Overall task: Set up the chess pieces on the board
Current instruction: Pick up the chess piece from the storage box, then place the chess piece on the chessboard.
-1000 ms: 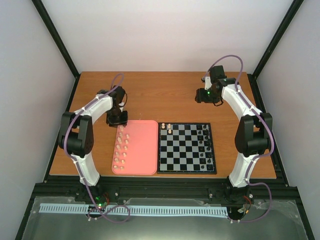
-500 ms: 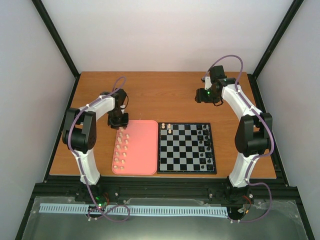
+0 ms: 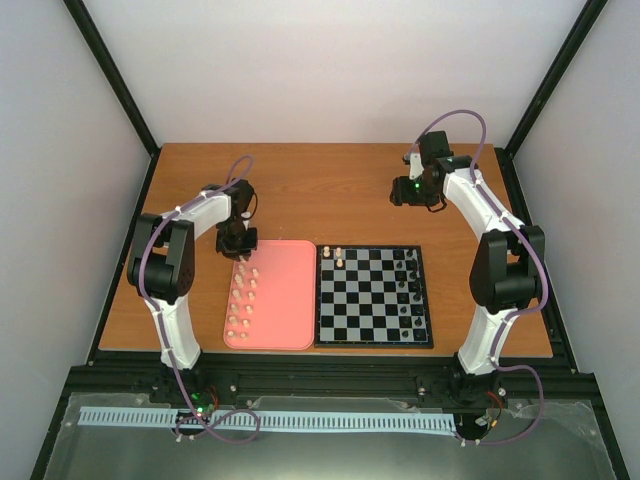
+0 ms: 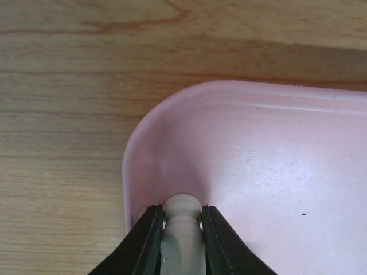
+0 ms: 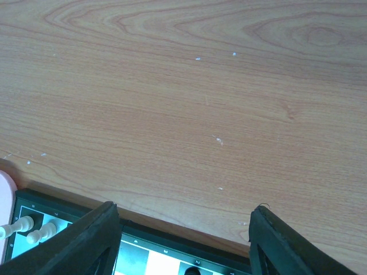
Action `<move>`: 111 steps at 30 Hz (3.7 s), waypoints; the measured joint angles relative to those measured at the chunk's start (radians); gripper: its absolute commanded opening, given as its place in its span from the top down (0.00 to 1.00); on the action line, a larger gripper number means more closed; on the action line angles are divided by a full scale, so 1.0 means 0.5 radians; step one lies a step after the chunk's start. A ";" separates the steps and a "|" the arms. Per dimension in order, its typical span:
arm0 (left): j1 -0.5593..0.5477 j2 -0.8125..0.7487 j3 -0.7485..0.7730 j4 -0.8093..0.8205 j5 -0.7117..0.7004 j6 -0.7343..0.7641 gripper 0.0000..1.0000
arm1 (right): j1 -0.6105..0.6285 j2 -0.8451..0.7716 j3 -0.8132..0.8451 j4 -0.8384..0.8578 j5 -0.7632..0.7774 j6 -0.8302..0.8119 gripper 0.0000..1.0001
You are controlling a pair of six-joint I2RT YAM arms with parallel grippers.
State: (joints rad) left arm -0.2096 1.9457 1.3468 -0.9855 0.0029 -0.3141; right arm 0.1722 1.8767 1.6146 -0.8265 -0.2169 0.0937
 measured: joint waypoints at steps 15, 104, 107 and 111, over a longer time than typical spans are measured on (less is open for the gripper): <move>0.000 0.008 0.110 -0.044 -0.035 0.001 0.90 | 0.000 0.000 0.000 0.002 -0.002 0.001 0.38; -0.974 0.603 1.058 -0.424 0.394 -0.040 0.37 | -0.042 0.011 0.034 0.014 -0.011 -0.001 0.38; -0.974 0.561 1.058 -0.429 0.404 -0.027 0.34 | -0.043 0.011 0.034 0.014 -0.014 0.000 0.38; -0.974 0.444 1.058 -0.453 0.401 -0.022 0.38 | -0.043 0.011 0.034 0.014 -0.016 0.000 0.38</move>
State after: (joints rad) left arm -0.6968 2.1677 1.8759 -1.2121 0.2031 -0.3252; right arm 0.1509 1.8820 1.6314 -0.8192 -0.2249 0.0937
